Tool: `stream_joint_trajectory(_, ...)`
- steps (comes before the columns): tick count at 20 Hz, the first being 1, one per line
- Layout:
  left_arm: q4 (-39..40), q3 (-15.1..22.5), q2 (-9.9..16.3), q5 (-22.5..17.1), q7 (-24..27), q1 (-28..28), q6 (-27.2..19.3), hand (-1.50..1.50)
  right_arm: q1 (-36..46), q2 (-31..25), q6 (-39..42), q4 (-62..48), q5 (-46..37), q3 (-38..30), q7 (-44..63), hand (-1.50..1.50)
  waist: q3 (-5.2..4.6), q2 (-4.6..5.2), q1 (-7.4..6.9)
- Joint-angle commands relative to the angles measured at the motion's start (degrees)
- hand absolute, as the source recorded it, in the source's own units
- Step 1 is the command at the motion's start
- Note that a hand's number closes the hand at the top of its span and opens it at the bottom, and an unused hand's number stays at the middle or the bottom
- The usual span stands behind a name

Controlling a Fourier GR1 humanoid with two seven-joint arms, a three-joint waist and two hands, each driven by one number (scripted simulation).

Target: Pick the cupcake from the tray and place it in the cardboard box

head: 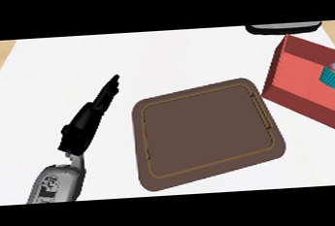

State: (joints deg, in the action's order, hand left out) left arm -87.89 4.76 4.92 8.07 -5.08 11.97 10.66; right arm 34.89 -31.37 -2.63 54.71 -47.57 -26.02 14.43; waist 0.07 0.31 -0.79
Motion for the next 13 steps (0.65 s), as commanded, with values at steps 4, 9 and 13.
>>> stream_joint_trajectory(4, -1.06, 0.26, -0.14, 0.21, 1.59, -2.88, 0.05, 0.0, 3.21, 1.16, -5.76, -5.75, 9.1, -6.76, -8.26, -1.5, -0.01, -0.16, 0.08)
stream_joint_trajectory(9, -2.96, 1.28, -0.67, 0.56, -0.52, -2.78, -0.04, 0.0, 2.57, 1.17, -10.22, -2.81, 19.29, -15.99, -15.36, -1.5, 0.05, -0.43, 0.63)
stream_joint_trajectory(13, 1.61, -2.56, 1.96, -0.39, 2.14, -1.15, 0.82, 0.0, -1.69, 0.0, -5.46, 0.37, 28.68, -22.7, -19.23, -1.5, -0.04, -0.43, 1.92)
